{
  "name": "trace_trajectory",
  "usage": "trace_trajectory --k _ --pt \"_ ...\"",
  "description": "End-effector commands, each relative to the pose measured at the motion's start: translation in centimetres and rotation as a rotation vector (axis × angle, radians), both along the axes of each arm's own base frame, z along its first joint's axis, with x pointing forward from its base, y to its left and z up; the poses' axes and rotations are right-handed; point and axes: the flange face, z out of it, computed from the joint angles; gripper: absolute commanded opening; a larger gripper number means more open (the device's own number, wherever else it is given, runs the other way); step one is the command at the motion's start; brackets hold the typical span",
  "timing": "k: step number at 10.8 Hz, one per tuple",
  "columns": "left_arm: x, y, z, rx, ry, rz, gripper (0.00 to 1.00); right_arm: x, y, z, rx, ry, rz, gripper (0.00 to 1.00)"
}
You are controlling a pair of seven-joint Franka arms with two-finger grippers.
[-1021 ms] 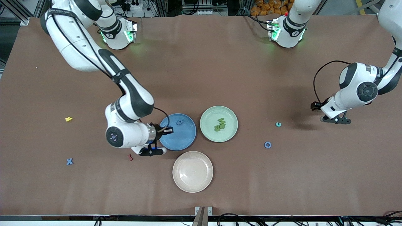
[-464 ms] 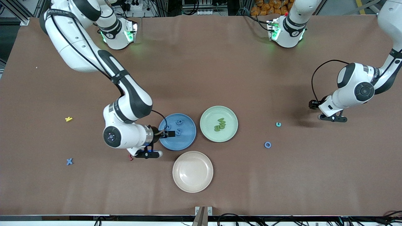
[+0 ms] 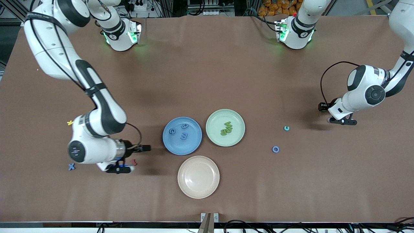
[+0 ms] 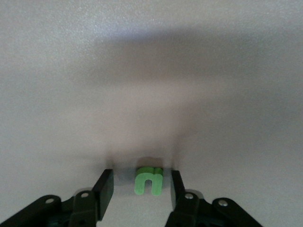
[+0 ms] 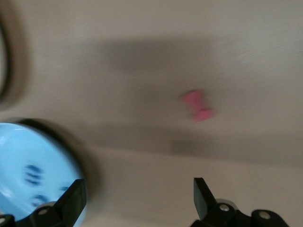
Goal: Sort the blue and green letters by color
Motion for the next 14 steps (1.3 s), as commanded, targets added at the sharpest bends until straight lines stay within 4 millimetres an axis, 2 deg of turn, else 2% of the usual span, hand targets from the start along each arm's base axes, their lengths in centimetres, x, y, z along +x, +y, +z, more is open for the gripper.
trace_trajectory --k 1,2,3,4,5,7,8,9,10,12,13,14 --pt "-0.5 0.0 -0.2 0.014 0.000 -0.002 0.44 0.8 -8.9 -0.1 -0.058 -0.069 0.195 1.00" --pt "-0.6 0.2 -0.3 0.018 0.008 0.000 0.40 1.0 -11.3 -0.2 -0.085 -0.076 0.205 1.00" --pt "-0.5 0.3 -0.2 0.020 0.010 0.001 0.32 1.1 -12.6 -0.1 -0.112 -0.081 0.208 1.00" --pt "-0.5 0.2 -0.6 0.007 0.014 0.005 0.05 1.1 -14.0 -0.1 -0.155 -0.085 0.216 1.00" --pt "-0.3 0.1 -0.9 -0.005 0.015 0.012 0.00 1.4 -15.0 0.0 -0.204 -0.105 0.231 1.00" --pt "1.2 0.4 0.2 0.001 -0.011 0.015 0.00 1.8 -21.1 -0.8 -0.281 -0.173 0.228 1.00" --pt "2.6 -0.7 1.4 0.007 -0.029 -0.002 0.00 1.7 -22.6 -1.0 -0.280 -0.181 0.255 1.00" --pt "4.2 -2.6 2.9 0.009 -0.036 -0.022 0.00 1.8 -24.1 -1.4 -0.283 -0.206 0.265 1.00" --pt "6.2 -4.9 4.9 0.007 -0.043 -0.033 0.00 1.7 -25.8 -3.0 -0.279 -0.229 0.281 1.00" --pt "9.8 -10.8 9.3 0.010 -0.028 -0.022 0.00 1.9 -26.5 -4.9 -0.267 -0.277 0.291 1.00" --pt "11.0 -15.0 11.3 0.034 -0.022 -0.011 0.00 1.9 -26.5 -5.6 -0.261 -0.271 0.288 1.00" --pt "11.2 -19.2 12.7 0.054 -0.026 0.016 0.00 1.9 -26.8 -6.1 -0.259 -0.276 0.278 1.00"
